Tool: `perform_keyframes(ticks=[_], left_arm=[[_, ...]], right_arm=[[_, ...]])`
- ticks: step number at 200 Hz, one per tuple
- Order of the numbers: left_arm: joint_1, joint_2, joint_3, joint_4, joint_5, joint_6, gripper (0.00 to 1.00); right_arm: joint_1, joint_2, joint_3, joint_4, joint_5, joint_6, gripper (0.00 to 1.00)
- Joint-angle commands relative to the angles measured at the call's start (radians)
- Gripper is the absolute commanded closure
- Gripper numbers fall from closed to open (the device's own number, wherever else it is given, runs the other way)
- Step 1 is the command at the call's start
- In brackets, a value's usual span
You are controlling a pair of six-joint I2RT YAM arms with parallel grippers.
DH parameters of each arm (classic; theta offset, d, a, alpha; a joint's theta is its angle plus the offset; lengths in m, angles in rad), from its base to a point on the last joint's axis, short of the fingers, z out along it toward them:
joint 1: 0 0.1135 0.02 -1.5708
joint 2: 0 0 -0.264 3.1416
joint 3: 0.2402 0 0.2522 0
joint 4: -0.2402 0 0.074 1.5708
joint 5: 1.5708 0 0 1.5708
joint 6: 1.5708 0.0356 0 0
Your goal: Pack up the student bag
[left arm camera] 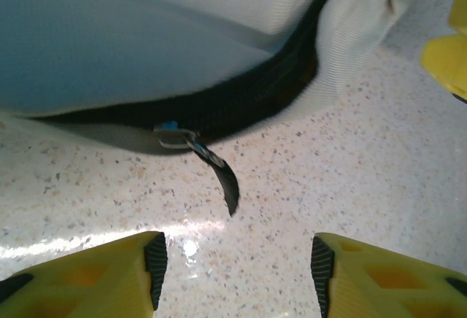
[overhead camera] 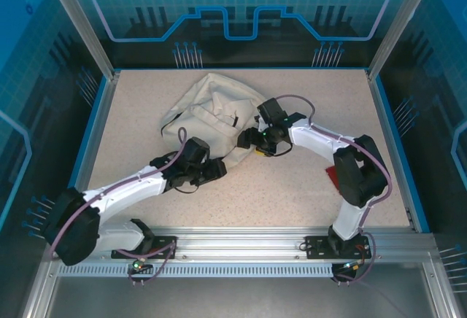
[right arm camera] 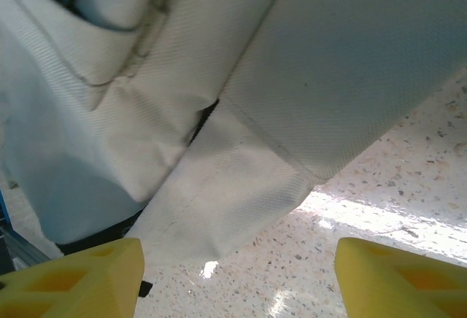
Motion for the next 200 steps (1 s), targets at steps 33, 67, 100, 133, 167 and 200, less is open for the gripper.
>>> perform_keyframes(ticks=[33,67,100,133,167,200], left_arm=[[-0.011,0.096,0.004,0.100,-0.066,0.056,0.54],[-0.011,0.112,-0.008,0.156,-0.134,0.080,0.66],[-0.009,0.109,-0.020,0.152,-0.171,0.085,0.84],[-0.010,0.064,-0.039,0.085,-0.205,0.108,1.00],[0.019,0.002,-0.070,-0.006,-0.211,0.125,1.00],[0.056,-0.032,-0.098,-0.071,-0.198,0.117,1.00]], right_arm=[[0.006,0.024,-0.031,0.101,-0.060,0.059,0.30],[0.004,0.034,-0.056,0.151,-0.081,0.069,0.33],[-0.002,0.046,-0.079,0.193,-0.092,0.092,0.35],[-0.012,0.057,-0.084,0.202,-0.038,0.095,0.53],[-0.023,0.090,-0.053,0.131,0.112,0.080,0.93],[-0.039,0.121,-0.034,0.090,0.222,0.077,1.00]])
